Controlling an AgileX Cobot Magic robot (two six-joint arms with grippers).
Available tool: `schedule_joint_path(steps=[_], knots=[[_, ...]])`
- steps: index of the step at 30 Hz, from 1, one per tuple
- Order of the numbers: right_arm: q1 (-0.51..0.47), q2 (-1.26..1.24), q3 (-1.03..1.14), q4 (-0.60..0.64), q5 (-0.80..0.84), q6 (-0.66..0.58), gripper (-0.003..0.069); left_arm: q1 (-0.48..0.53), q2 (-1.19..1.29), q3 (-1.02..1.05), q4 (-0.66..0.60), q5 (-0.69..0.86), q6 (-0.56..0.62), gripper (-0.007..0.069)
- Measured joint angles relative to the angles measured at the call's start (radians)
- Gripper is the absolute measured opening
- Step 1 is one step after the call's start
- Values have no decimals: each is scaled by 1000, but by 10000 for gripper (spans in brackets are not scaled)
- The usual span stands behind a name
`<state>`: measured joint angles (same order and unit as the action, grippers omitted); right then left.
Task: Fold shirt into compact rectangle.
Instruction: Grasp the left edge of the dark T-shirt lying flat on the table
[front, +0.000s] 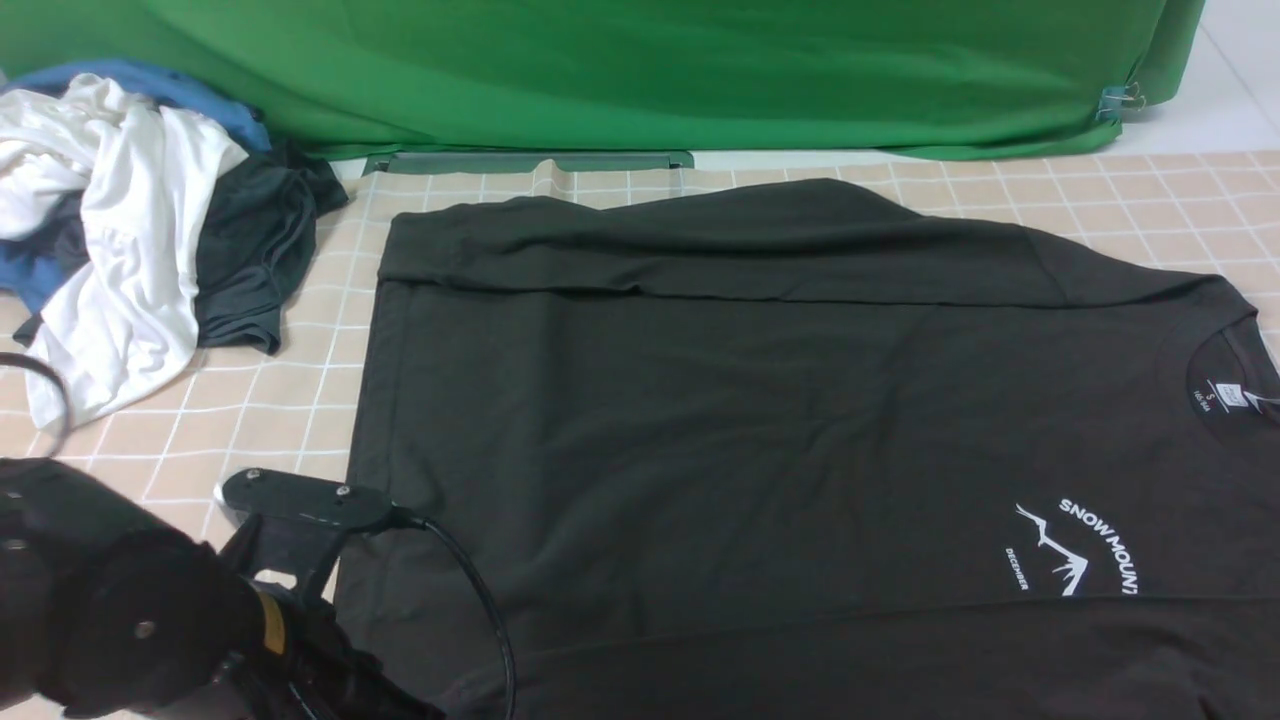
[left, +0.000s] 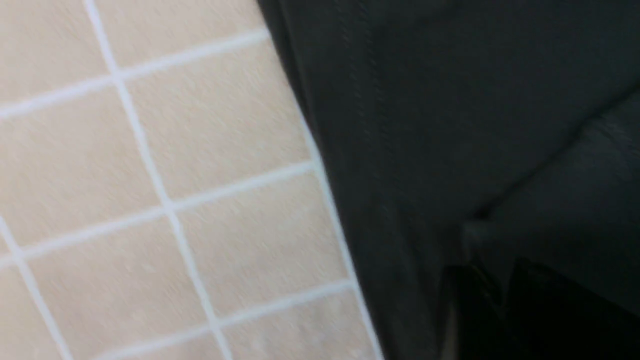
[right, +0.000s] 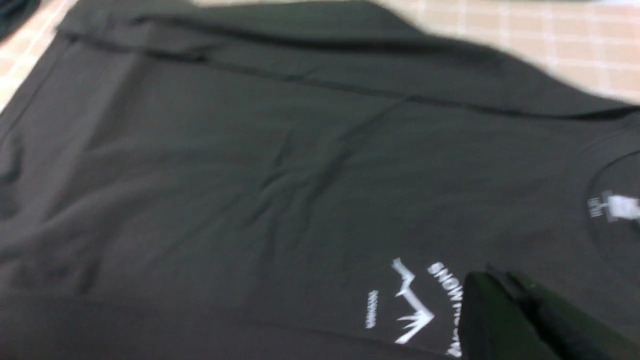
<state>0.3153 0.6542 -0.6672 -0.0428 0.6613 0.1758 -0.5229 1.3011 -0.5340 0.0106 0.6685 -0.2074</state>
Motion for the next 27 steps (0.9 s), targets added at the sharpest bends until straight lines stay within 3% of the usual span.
schedule_joint_path(steps=[7,10,13,17,23,27], knots=[[63,34,0,22,-37,4,38,0,100,-4,-5,-119,21,421],[69,34,0,22,-48,4,38,0,133,-8,-42,-132,72,484],[69,34,-1,22,-51,4,38,0,143,-14,-73,-131,143,484],[69,34,-1,22,-51,4,38,0,146,-18,-94,-135,191,402],[69,34,-1,23,-51,4,38,-2,151,-22,-143,-95,207,76],[69,34,-1,23,-51,5,38,-4,140,-25,-140,-54,207,32]])
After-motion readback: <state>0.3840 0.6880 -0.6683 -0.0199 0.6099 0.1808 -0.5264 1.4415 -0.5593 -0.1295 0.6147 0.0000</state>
